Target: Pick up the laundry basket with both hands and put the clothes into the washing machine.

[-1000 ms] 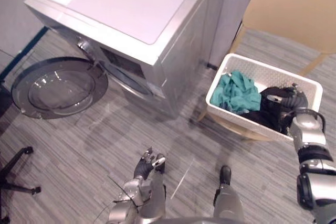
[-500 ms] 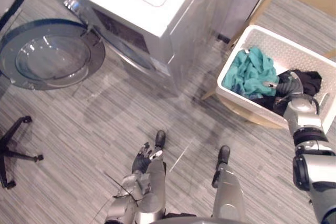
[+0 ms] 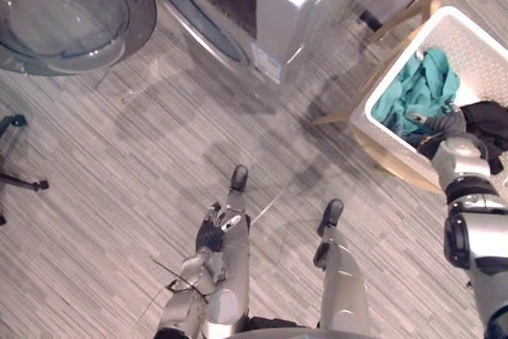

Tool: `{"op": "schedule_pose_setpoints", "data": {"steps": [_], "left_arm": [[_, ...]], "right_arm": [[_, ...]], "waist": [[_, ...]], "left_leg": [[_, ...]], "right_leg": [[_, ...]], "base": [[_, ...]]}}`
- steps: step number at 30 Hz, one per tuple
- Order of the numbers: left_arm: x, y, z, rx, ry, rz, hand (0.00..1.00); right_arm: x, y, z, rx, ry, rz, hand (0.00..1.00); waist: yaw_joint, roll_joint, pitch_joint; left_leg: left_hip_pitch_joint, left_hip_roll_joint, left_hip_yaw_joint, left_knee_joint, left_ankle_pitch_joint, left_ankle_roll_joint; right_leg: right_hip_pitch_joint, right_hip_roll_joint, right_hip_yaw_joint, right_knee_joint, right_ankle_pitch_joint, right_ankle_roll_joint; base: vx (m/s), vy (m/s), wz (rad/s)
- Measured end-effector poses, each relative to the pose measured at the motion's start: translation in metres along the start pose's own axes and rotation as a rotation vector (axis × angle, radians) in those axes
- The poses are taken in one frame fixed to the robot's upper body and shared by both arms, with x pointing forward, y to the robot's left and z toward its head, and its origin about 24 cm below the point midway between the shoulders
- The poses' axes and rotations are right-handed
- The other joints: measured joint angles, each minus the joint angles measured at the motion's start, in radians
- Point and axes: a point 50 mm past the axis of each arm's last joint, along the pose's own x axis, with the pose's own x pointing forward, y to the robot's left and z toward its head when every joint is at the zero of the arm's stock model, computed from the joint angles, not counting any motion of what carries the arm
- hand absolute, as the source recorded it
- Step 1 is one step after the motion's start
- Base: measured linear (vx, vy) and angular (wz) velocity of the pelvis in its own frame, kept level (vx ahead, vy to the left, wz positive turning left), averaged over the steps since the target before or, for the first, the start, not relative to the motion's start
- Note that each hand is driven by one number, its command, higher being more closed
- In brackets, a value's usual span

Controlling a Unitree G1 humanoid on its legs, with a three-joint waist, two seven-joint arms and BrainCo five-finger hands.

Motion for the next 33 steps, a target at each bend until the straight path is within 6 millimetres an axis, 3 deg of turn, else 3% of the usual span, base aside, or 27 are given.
{"op": "schedule_pose_setpoints", "data": {"steps": [8,9,17,22,27,33], "left_arm": [[0.0,-0.003,0.021,-0.026,-0.095,-0.001,0.0],[0.0,-0.005,0.022,-0.03,-0.102,-0.005,0.0],[-0.002,-0.015,0.031,-0.078,-0.145,-0.03,0.0],[-0.002,-0.027,0.031,-0.129,-0.155,-0.051,0.0],[-0.003,-0.036,0.03,-0.154,-0.155,-0.058,0.0],[-0.003,-0.038,0.031,-0.146,-0.155,-0.071,0.0]], "right_arm": [[0.002,-0.014,0.024,0.05,-0.072,-0.099,0.0],[0.002,-0.017,0.025,0.049,-0.075,-0.114,1.0],[-0.001,-0.031,0.034,0.04,-0.15,-0.148,1.0],[-0.004,-0.008,0.033,0.06,-0.171,-0.052,1.0],[-0.007,0.017,0.017,0.094,-0.13,0.035,1.0],[-0.01,0.019,-0.001,0.178,-0.084,0.043,1.0]], "waist": [[0.037,-0.027,0.021],[0.044,-0.027,0.021],[0.068,-0.031,0.023],[0.081,-0.031,0.023],[0.084,-0.032,0.024],[0.074,-0.035,0.022]], "left_leg": [[-0.142,-0.008,-0.028,0.136,-0.06,0.012],[-0.155,-0.01,-0.029,0.153,-0.07,0.016],[-0.217,-0.017,-0.052,0.204,-0.087,0.022],[-0.215,-0.016,-0.052,0.206,-0.087,0.022],[-0.169,-0.016,-0.041,0.199,-0.086,0.022],[-0.096,-0.016,-0.02,0.153,-0.074,0.022]], "right_leg": [[-0.046,0.014,-0.021,-0.039,0.028,0.012],[-0.046,0.014,-0.023,-0.045,0.031,0.015],[-0.065,0.012,-0.056,-0.046,0.032,0.019],[-0.062,0.011,-0.061,-0.041,0.032,0.018],[-0.03,-0.005,-0.064,-0.025,0.025,0.018],[0.011,-0.014,-0.061,-0.01,0.013,0.018]], "base": [[0.01,0.078,-0.01],[0.02,0.084,0.0],[0.01,0.072,0.05],[0.01,0.05,0.01],[0.01,0.057,0.03],[0.0,0.019,0.03]]}}
